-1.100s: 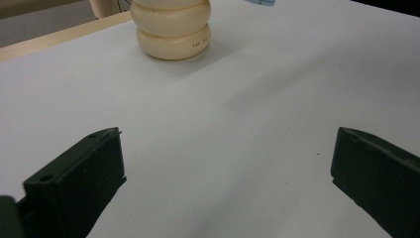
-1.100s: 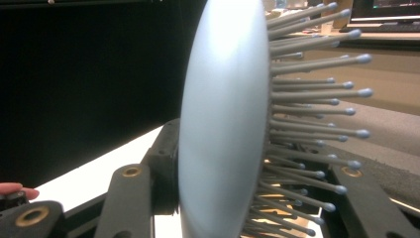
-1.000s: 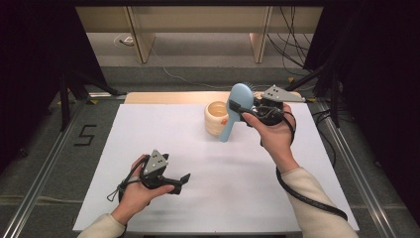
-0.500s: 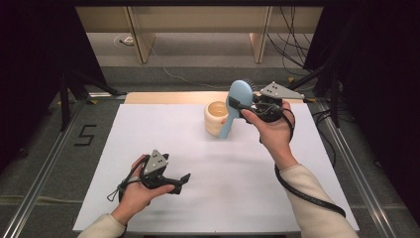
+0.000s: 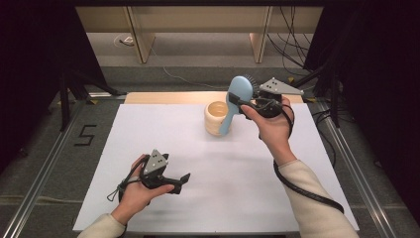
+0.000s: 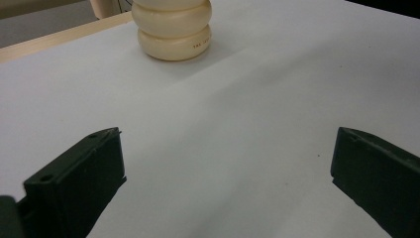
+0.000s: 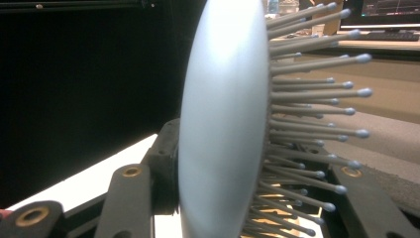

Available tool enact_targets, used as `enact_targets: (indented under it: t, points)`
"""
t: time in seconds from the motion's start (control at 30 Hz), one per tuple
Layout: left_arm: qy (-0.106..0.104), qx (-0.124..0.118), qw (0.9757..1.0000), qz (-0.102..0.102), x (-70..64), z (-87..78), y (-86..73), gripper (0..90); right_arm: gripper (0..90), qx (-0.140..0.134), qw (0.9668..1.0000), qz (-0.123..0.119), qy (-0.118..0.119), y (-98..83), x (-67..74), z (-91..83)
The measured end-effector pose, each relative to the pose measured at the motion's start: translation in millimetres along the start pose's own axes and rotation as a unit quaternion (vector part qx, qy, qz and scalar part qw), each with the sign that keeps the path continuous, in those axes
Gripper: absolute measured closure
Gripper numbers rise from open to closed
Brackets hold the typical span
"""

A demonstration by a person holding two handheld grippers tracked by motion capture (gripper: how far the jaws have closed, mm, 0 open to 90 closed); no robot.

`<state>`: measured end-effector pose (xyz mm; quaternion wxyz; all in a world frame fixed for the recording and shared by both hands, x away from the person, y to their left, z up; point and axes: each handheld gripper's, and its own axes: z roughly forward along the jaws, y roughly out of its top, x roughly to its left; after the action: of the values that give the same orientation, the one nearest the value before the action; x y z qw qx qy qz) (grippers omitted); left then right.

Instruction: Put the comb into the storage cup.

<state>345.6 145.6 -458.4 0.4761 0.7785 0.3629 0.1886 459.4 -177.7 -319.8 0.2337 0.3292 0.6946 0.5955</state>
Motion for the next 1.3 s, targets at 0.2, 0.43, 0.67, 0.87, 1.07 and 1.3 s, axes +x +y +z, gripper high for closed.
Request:
enact_targets:
  t: [0.2, 0.43, 0.67, 0.87, 1.07, 1.3]
  points:
    - [0.000, 0.000, 1.0000, 0.000, -0.3, -0.1, 0.2, 0.0, 50.6, 0.000, 1.0000, 0.003, -0.003, 1.9, -1.3, 1.9]
    - [-0.001, 0.001, 1.0000, -0.001, -0.1, -0.2, 0.3, 0.0, 50.5, 0.000, 1.0000, 0.005, -0.004, 2.6, -2.7, 5.2]
    - [-0.001, 0.000, 1.0000, -0.002, 0.0, -0.2, 0.3, 0.0, 50.5, 0.000, 1.0000, 0.004, -0.007, 4.2, -3.6, 8.2]
    - [0.000, 0.000, 1.0000, -0.002, 0.1, -0.3, 0.4, 0.0, 50.5, -0.001, 0.9999, 0.003, -0.010, 7.2, -4.9, 10.7]
    - [-0.002, 0.000, 1.0000, -0.002, 0.2, -0.1, 0.5, 0.0, 50.5, -0.002, 0.9999, 0.002, -0.015, 9.0, -6.5, 13.4]
    - [-0.002, -0.001, 1.0000, -0.003, 0.1, -0.1, 0.5, 0.0, 50.5, 0.000, 0.9998, 0.004, -0.020, 9.8, -9.3, 17.1]
